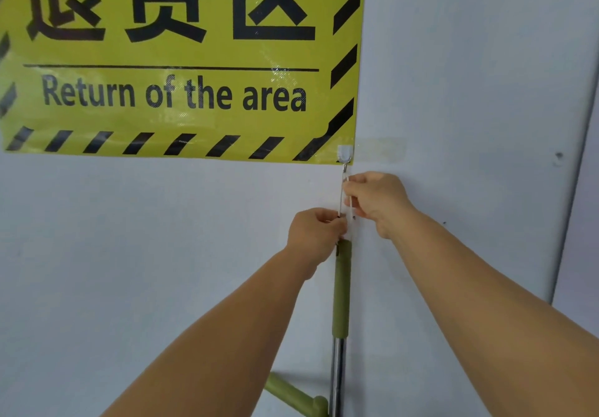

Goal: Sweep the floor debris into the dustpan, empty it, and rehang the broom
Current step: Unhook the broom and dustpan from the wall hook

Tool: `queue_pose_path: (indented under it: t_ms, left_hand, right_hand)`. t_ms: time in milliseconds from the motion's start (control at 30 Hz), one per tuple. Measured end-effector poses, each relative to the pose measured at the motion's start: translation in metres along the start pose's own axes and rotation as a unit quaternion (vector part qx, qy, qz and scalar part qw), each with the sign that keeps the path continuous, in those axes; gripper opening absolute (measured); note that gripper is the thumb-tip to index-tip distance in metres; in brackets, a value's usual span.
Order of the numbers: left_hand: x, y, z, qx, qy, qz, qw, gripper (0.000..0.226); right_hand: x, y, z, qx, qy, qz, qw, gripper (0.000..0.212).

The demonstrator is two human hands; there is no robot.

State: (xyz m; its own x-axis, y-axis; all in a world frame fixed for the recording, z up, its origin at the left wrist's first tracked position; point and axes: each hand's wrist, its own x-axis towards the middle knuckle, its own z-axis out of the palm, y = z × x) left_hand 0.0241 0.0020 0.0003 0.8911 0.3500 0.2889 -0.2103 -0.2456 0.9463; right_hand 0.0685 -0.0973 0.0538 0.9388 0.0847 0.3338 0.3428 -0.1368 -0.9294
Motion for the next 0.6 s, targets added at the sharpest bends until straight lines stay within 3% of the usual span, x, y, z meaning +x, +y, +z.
queue_pose_path:
  t_ms: [133,433,600]
  left_hand:
    - [0.001,0.003,-0.003,-0.033,0.035,-0.001,0.999,0.022]
    - [-0.002,0.024,-0.007,-0.071,0.1,0.024,0.992,0.017]
    - [-0.011,0.026,-0.008,-0.085,0.097,0.026,0.991,0.017]
  right_hand:
    - [0.004,-0.001,0.001,-0.006,0.046,-0.036,0.998,0.018]
    - [0.0,-0.016,0.012,-0.024,0.162,-0.127,0.978,0.024]
    - [-0.006,-0.016,0.011,0.013,0.145,-0.16,0.976,0.021]
